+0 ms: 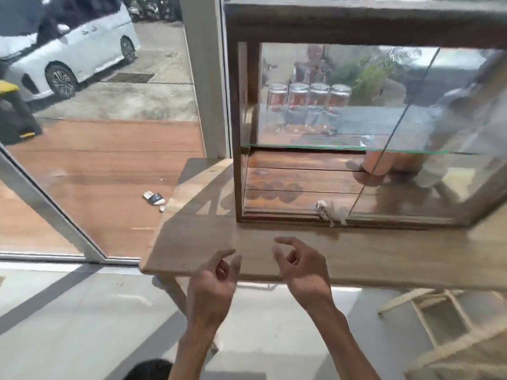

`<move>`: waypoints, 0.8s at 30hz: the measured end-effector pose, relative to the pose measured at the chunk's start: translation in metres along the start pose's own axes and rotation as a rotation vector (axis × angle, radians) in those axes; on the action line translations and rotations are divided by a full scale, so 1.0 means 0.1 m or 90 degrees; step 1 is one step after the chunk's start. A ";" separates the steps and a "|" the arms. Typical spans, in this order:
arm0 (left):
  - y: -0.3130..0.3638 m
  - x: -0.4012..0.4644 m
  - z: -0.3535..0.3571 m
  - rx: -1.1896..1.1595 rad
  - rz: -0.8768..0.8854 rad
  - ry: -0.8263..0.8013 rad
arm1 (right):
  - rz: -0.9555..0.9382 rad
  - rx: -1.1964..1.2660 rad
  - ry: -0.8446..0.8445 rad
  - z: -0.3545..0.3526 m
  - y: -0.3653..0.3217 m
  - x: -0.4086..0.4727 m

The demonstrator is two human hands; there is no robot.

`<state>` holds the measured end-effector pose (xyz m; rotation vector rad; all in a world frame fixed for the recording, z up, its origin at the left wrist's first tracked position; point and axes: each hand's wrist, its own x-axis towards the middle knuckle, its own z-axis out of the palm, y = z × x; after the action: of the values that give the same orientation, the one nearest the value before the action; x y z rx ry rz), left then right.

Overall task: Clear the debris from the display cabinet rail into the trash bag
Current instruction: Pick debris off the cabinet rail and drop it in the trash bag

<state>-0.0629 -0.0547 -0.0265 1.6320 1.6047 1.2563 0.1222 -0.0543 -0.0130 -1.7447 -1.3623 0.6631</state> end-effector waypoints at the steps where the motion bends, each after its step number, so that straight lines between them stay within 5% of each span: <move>1: 0.09 0.05 0.13 -0.003 0.022 -0.005 | 0.020 0.005 0.017 -0.09 0.05 0.08; 15: 0.87 0.58 1.53 0.073 0.042 -0.041 | 0.067 -0.094 0.211 -0.95 0.59 0.64; 24: 0.92 0.85 1.68 0.225 0.195 -0.245 | 0.048 -0.202 0.196 -0.99 0.66 0.78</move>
<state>0.1152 0.0516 0.0019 2.2480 1.4241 0.7456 0.2582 -0.0124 -0.0100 -2.0579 -1.2396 0.2081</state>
